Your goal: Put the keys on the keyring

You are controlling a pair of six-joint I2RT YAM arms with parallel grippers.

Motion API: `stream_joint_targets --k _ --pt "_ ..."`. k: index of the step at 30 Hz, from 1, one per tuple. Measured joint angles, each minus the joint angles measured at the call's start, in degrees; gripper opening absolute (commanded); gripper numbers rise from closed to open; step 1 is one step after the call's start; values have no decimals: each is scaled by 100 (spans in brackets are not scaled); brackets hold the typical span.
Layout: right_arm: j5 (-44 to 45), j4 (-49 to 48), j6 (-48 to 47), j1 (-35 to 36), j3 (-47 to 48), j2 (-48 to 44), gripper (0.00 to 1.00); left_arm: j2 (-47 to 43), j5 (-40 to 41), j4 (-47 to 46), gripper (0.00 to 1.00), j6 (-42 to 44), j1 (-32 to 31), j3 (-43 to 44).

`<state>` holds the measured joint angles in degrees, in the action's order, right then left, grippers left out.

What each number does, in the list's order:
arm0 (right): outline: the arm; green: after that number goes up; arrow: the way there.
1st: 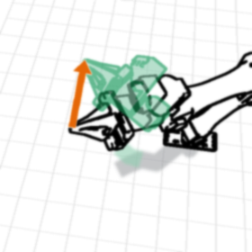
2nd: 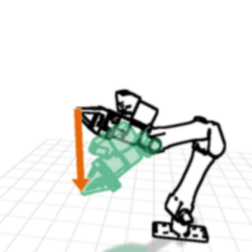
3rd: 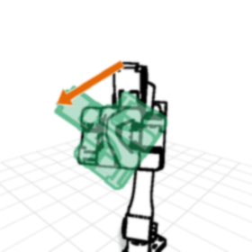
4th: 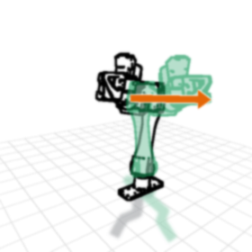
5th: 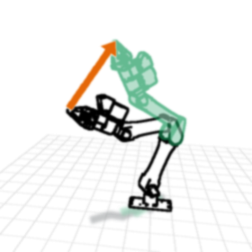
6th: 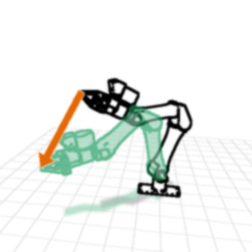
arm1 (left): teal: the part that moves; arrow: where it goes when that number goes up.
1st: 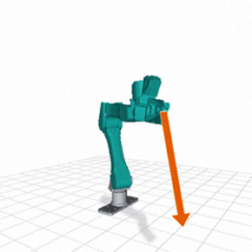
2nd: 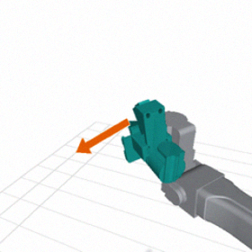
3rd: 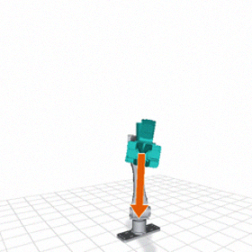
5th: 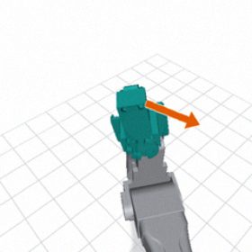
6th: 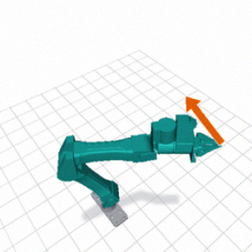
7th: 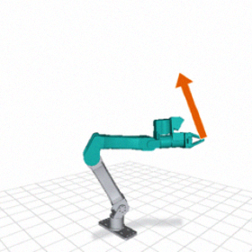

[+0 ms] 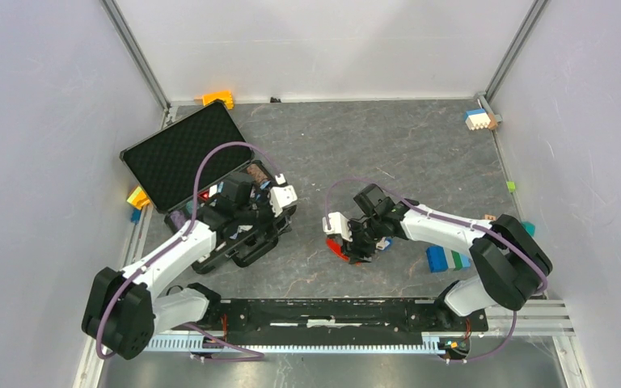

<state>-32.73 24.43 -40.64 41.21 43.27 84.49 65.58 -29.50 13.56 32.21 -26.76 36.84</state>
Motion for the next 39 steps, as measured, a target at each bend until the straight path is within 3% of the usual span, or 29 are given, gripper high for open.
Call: stream_joint_targets --k 6,12,17,27,31,39 --pt "44 -44 92 4 -2 -9 60 -151 70 -17 77 0 140 -13" --pt "295 -76 216 -280 -87 -337 52 -151 33 -24 77 0 157 -13" --pt "472 -61 348 -1034 -85 -660 51 -133 -114 -39 77 0 157 -13" --pt "496 131 457 -1274 -127 -686 53 157 -407 -44 78 -2 157 39" --pt "157 168 435 -1172 -151 -686 55 195 -389 -57 78 -26 157 42" --pt "52 -111 553 -68 -151 -422 55 313 120 -205 79 -448 157 166"
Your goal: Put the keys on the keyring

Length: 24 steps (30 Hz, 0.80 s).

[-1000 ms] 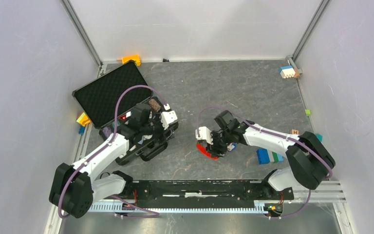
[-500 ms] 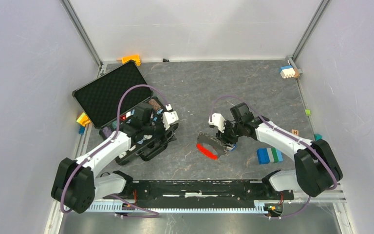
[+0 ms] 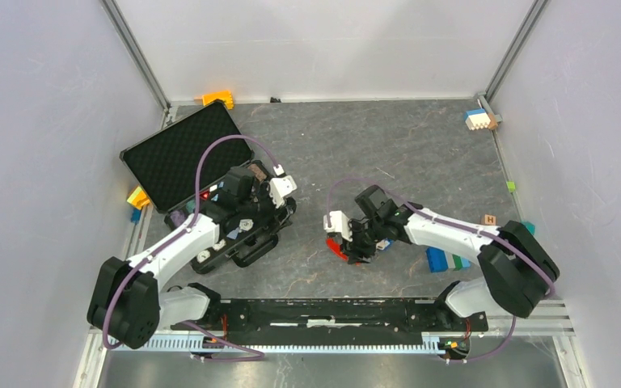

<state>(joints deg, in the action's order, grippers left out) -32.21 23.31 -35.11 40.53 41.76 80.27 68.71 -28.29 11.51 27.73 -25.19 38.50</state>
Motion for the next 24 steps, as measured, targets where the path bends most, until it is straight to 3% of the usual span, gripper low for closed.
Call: stream_joint_targets --k 19,24 --pt "1038 -748 348 802 -114 581 49 -2 575 -9 79 -87 11 35" --pt "1141 -852 409 813 -114 603 28 -2 575 -4 79 -87 11 35"
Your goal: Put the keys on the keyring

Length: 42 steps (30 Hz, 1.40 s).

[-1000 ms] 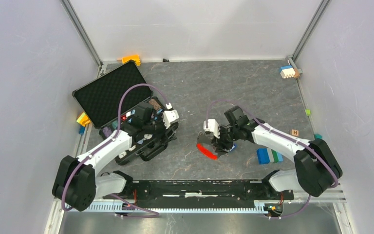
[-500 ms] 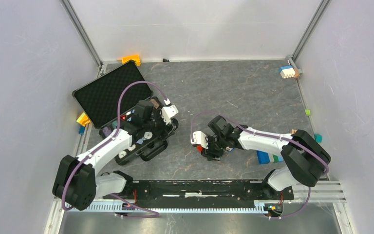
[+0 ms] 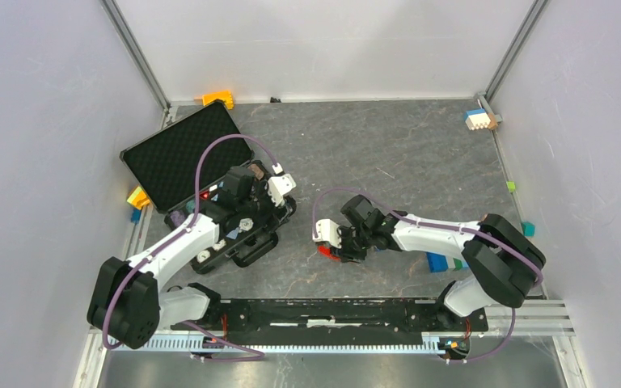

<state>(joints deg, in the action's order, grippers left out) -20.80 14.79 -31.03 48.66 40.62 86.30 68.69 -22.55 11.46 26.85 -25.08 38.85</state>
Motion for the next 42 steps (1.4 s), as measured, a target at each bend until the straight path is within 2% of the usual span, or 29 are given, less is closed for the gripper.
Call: stream_joint_targets --k 3,6,12,13,14,15,17,19,22,27,33,42 --pt "39 -15 -48 7 7 -4 16 0 -2 4 79 0 0 0" --pt "50 31 -122 4 22 -70 10 0 -9 26 79 2 0 2" --pt "37 330 -323 -190 111 -481 5 2 -160 63 79 61 0 37" --pt "24 385 -341 -243 111 -518 7 4 -188 70 79 70 0 44" --pt "2 452 -358 -313 111 -562 13 15 -225 72 79 83 0 59" --pt "-2 485 -369 -358 111 -588 20 31 -284 72 79 101 0 76" --pt "7 540 -385 -474 111 -621 39 83 -367 76 79 138 0 120" --pt "26 553 -396 -553 114 -621 51 149 -452 74 79 138 0 168" --pt "103 568 -374 -597 142 -590 59 179 -511 79 79 138 0 181" --pt "184 566 -391 -649 365 -234 59 179 -590 87 79 144 0 181" --pt "149 595 -400 -837 549 223 52 179 -658 87 79 190 0 181" --pt "-236 704 -494 -1134 918 581 21 203 -789 87 79 216 0 181"
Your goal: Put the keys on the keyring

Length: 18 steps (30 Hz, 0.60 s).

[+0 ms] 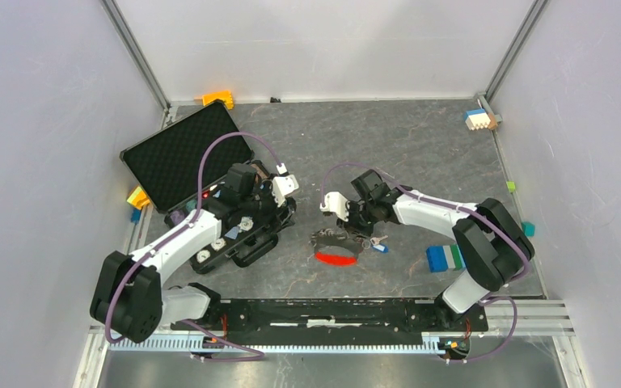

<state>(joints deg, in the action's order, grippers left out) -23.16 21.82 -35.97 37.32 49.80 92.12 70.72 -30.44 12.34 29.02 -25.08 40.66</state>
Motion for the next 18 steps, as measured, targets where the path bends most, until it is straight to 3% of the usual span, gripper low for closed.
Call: stream_joint_targets --k 7,11,16,18 --pt "-98 31 -28 -122 66 59 5 28 -17 -7 80 0 0 0" --pt "-101 33 -28 -151 70 44 3 28 -22 -26 80 0 0 0" --pt "-96 63 -2 -162 83 -120 47 92 -94 -50 80 0 0 0" --pt "-116 79 7 -175 109 -149 52 103 -131 -48 80 0 0 0"
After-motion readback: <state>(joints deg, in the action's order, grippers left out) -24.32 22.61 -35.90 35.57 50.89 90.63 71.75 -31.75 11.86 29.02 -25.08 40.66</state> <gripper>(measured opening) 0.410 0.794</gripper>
